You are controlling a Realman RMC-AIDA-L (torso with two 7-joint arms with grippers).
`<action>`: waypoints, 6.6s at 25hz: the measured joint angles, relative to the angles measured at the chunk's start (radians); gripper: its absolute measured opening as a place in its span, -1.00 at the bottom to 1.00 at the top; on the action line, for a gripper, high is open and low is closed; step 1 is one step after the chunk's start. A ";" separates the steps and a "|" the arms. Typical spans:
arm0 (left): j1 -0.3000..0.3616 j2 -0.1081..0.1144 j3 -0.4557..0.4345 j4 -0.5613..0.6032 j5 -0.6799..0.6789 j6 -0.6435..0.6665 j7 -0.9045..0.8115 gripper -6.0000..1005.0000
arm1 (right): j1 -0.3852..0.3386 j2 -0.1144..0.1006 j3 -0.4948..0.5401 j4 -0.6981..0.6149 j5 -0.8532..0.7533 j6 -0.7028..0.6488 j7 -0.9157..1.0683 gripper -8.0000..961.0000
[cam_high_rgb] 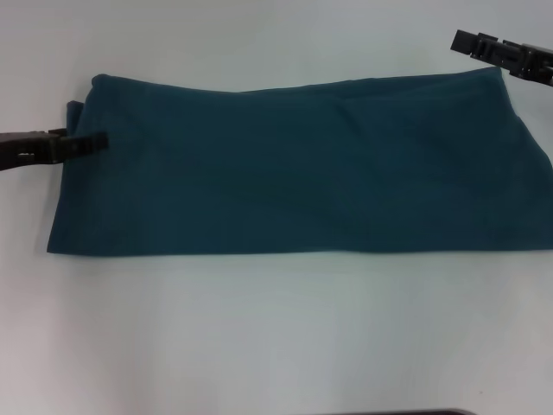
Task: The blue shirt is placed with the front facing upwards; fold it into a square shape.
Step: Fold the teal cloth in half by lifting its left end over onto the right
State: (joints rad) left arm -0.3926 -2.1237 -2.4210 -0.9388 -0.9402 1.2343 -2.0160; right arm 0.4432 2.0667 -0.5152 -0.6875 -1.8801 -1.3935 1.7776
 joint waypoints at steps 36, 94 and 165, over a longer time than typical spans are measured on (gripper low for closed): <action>0.001 0.000 0.014 -0.065 -0.001 0.098 0.019 0.59 | 0.005 -0.008 0.004 0.000 0.009 -0.002 0.011 0.48; -0.007 0.017 0.048 -0.116 0.097 0.061 -0.045 0.59 | 0.013 -0.005 0.010 0.000 0.009 -0.006 0.016 0.48; -0.274 -0.001 0.085 -0.028 0.563 0.105 -0.475 0.59 | 0.005 -0.018 0.023 0.000 0.021 -0.012 0.016 0.48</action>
State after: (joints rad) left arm -0.6669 -2.1245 -2.3363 -0.9668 -0.3773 1.3396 -2.4911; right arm 0.4479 2.0491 -0.4925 -0.6872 -1.8592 -1.4059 1.7932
